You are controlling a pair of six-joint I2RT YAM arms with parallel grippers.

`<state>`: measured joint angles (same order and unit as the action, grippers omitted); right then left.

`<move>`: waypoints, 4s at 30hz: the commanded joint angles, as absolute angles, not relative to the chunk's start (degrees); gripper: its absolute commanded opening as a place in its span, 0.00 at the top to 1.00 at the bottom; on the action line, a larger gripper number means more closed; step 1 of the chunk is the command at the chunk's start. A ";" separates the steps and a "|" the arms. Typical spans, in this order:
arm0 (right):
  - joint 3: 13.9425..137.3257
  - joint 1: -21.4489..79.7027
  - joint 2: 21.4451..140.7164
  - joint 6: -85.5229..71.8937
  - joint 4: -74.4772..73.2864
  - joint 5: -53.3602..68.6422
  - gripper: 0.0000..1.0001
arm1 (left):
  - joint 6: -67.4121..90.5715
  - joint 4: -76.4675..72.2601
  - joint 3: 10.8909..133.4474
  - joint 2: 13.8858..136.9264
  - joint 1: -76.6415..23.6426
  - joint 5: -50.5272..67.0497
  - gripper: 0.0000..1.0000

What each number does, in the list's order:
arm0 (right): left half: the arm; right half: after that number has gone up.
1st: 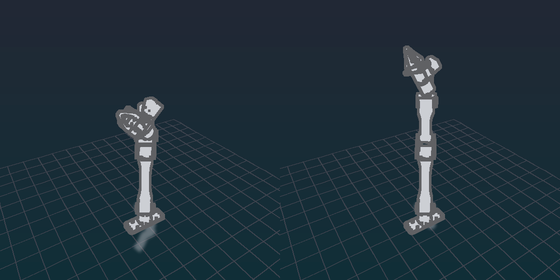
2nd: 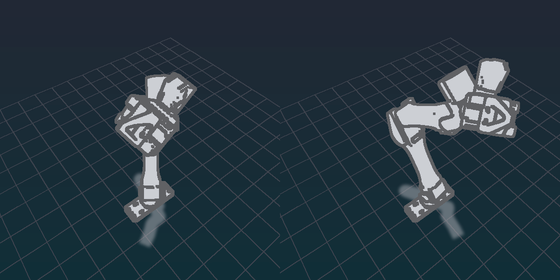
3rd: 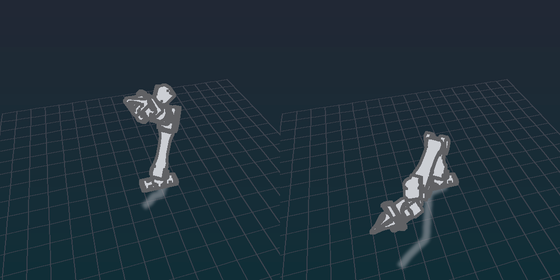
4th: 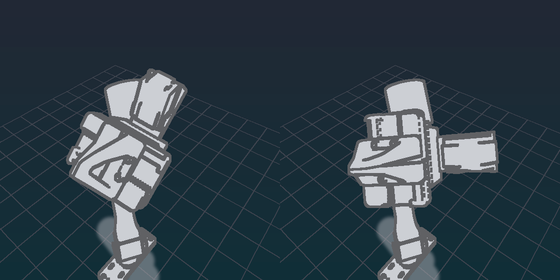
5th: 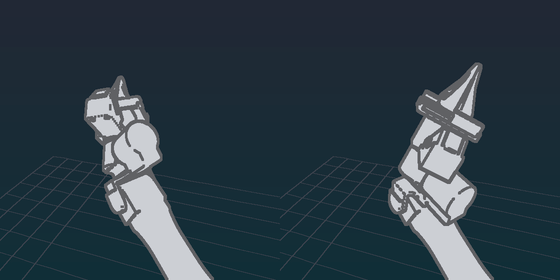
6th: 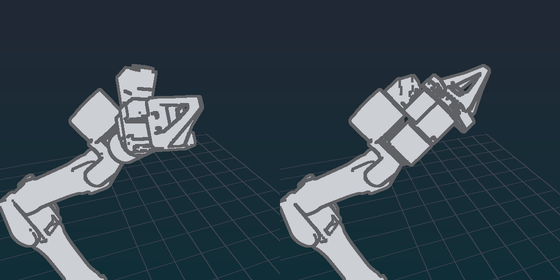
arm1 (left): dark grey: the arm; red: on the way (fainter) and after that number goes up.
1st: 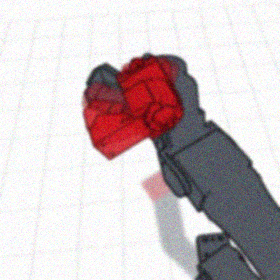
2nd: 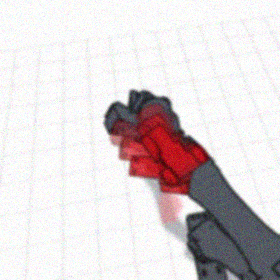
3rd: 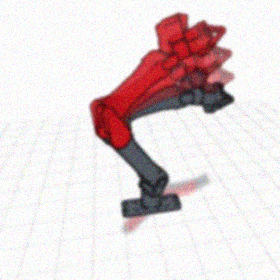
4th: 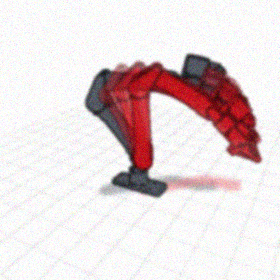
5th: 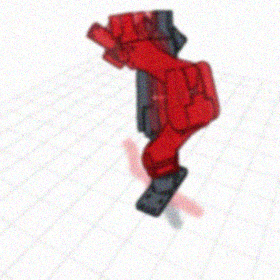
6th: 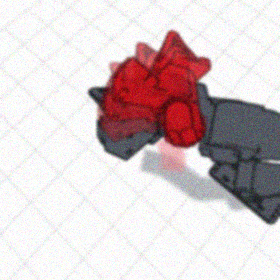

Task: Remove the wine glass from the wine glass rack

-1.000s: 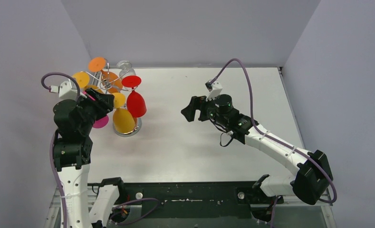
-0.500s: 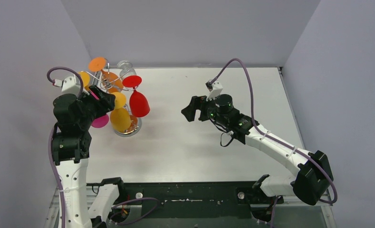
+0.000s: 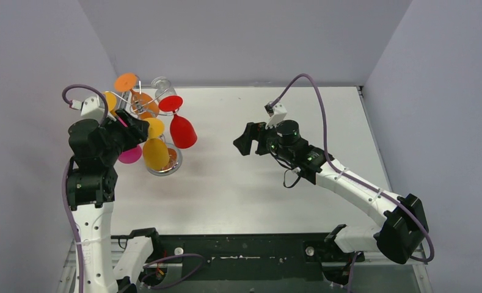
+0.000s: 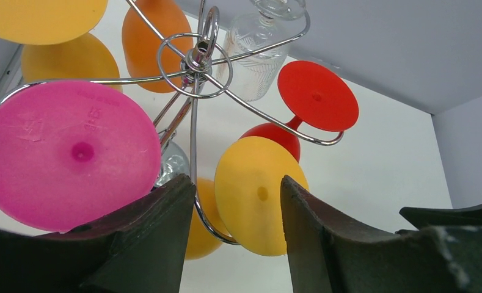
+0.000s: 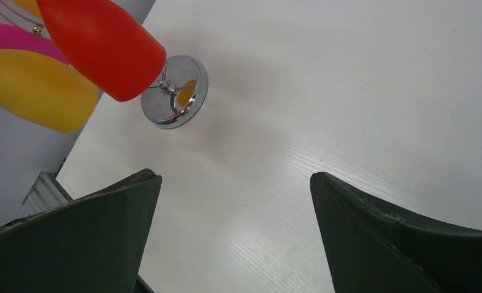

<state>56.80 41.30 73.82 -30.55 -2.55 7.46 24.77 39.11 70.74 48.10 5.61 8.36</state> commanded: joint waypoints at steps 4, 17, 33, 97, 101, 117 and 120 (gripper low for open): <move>59.85 41.23 73.72 -30.33 -1.53 7.11 0.00 | 23.35 39.38 75.59 48.52 5.36 7.89 0.47; 59.23 41.15 73.80 -30.62 -2.16 6.20 0.00 | 21.31 39.12 74.74 49.53 5.36 12.75 0.51; 59.25 41.17 73.86 -31.03 -2.76 6.02 0.00 | 20.10 42.07 74.99 49.48 5.36 9.91 0.53; 61.08 41.13 74.68 -32.70 -4.12 5.90 0.00 | 17.66 46.59 79.73 55.26 5.36 15.07 0.88; 61.60 41.07 74.79 -32.61 -4.78 5.55 0.00 | 19.48 44.61 79.13 55.25 5.36 16.46 0.99; 61.87 41.08 73.98 -32.41 -6.15 4.48 0.00 | 30.31 37.79 74.14 51.62 5.48 17.18 1.00; 62.22 41.00 74.39 -32.33 -6.47 4.66 0.00 | 32.30 37.42 73.93 50.97 5.54 16.01 1.00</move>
